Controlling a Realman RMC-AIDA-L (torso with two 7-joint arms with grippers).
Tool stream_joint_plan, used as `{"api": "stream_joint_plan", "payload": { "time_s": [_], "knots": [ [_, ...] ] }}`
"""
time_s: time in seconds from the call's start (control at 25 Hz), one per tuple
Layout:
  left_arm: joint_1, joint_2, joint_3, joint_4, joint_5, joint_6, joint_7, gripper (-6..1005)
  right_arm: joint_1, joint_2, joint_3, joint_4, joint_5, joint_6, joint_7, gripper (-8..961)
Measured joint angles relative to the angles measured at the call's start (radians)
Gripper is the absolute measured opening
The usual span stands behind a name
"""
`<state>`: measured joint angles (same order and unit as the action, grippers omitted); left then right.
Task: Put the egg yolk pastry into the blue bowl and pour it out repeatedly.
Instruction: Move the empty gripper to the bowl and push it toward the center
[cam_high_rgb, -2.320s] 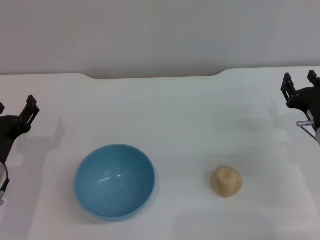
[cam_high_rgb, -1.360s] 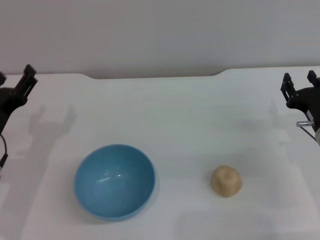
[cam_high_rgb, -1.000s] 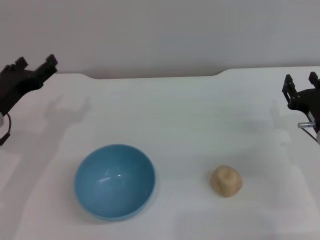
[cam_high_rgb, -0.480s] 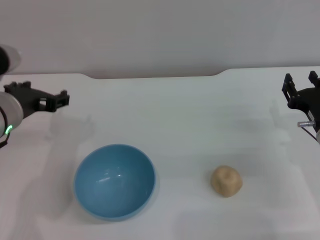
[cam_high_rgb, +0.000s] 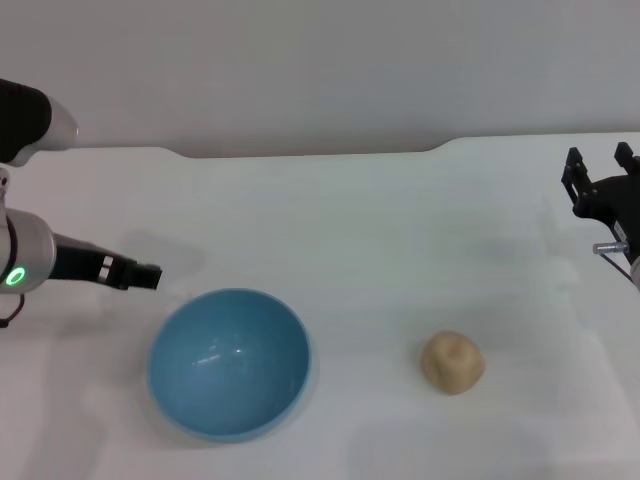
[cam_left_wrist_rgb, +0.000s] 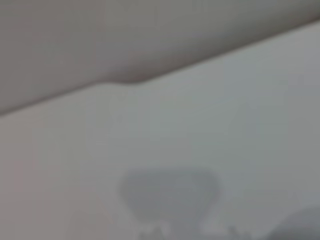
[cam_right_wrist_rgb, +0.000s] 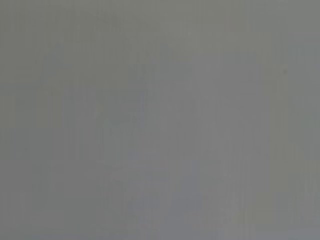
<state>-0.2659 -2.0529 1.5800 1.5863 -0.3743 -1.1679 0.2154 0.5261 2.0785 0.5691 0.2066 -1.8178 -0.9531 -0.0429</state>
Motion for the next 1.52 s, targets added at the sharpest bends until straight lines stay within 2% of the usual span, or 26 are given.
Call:
{"api": "stream_joint_plan", "payload": {
  "time_s": [0.12,0.56,1.24,1.52],
  "knots": [
    [-0.02,-0.001,-0.011,0.031,0.004,-0.096,0.002,854,0.0,0.0,0.0,0.002,0.0,0.006,0.0,544],
    [-0.049,-0.003,-0.028,0.086,-0.006,-0.314,0.024,854,0.002,0.0,0.0,0.002,0.0,0.018,0.0,545],
    [-0.068,-0.007,0.018,0.081,-0.012,-0.388,-0.038,855,0.0,0.003,0.0,0.003,0.0,0.018,0.0,544],
    [-0.078,-0.01,0.027,0.073,-0.058,-0.37,-0.06,855,0.0,0.003,0.0,0.004,0.0,0.017,0.0,544]
  ]
}}
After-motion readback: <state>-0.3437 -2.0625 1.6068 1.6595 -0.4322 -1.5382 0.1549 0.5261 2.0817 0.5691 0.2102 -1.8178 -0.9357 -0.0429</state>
